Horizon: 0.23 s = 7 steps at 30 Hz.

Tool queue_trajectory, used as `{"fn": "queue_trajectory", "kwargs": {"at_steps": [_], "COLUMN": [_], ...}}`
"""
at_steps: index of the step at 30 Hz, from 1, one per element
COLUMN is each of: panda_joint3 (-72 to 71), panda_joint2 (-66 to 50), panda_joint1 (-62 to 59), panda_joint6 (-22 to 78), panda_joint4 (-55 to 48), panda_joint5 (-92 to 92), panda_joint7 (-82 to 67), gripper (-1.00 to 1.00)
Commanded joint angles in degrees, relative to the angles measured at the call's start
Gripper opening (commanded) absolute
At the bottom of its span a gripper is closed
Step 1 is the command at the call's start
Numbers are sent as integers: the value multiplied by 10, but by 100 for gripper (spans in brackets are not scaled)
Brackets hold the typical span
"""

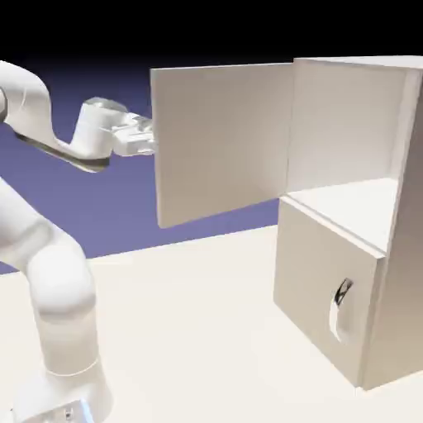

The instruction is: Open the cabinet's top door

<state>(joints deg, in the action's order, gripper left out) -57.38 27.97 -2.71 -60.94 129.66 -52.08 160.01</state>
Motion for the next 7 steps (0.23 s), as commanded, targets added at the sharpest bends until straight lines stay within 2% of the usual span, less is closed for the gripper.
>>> {"fn": "queue_trajectory", "kwargs": {"at_steps": [1, 7], "panda_joint3": [-21, -146], "panda_joint2": [-17, -102], "panda_joint1": [-18, -124], "panda_joint6": [21, 117], "panda_joint4": [-18, -104], "panda_joint5": [4, 13], "panda_joint7": [8, 52], "gripper": [-100, -100]}}
